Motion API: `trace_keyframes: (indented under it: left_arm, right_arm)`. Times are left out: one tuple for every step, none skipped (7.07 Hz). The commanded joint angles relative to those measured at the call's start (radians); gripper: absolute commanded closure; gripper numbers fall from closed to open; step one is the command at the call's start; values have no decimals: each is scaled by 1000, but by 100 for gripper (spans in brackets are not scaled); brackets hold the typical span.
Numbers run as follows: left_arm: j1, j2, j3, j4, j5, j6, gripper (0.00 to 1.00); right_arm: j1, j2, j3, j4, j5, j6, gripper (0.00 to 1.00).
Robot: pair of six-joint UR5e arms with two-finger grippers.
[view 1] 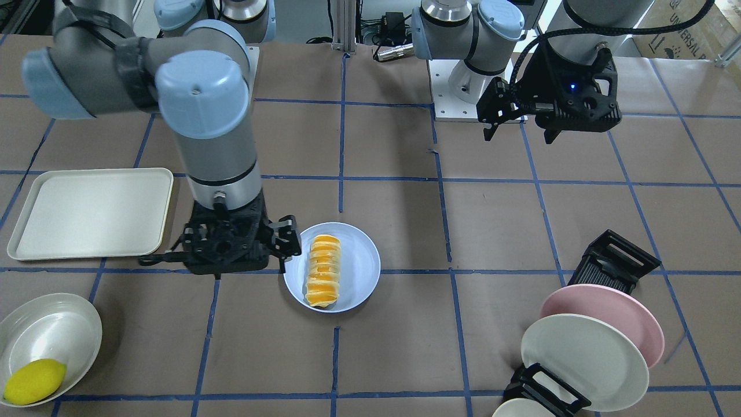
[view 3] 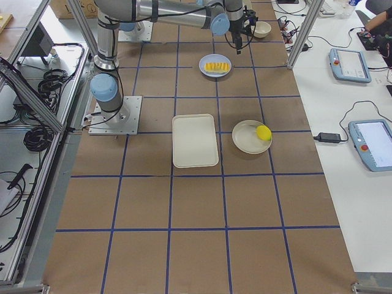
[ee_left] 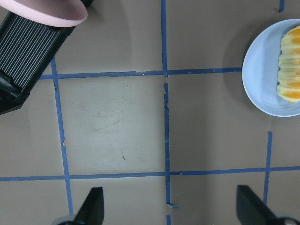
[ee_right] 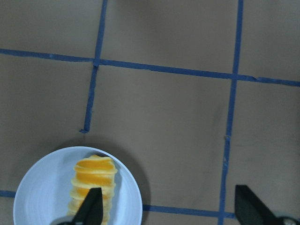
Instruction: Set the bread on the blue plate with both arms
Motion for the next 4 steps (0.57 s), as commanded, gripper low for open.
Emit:
trace_keyframes:
  left_arm:
    - [-5,-5,0,-1,0,-10,0]
    - [-8,-8,5,-2,1,-14,0]
    - [-8,-3,3,-4,6,-13,0]
    - [-6,-12,20,2,3,-11,0]
  right_arm:
    - [-65,-50,-106,251,-3,-30,0]
    - [-108,-88,-117,354,0,-35,0]
    - [-160,-134,-117,475,20,-36,0]
    - [-195,-173,-109,516,23,-47,0]
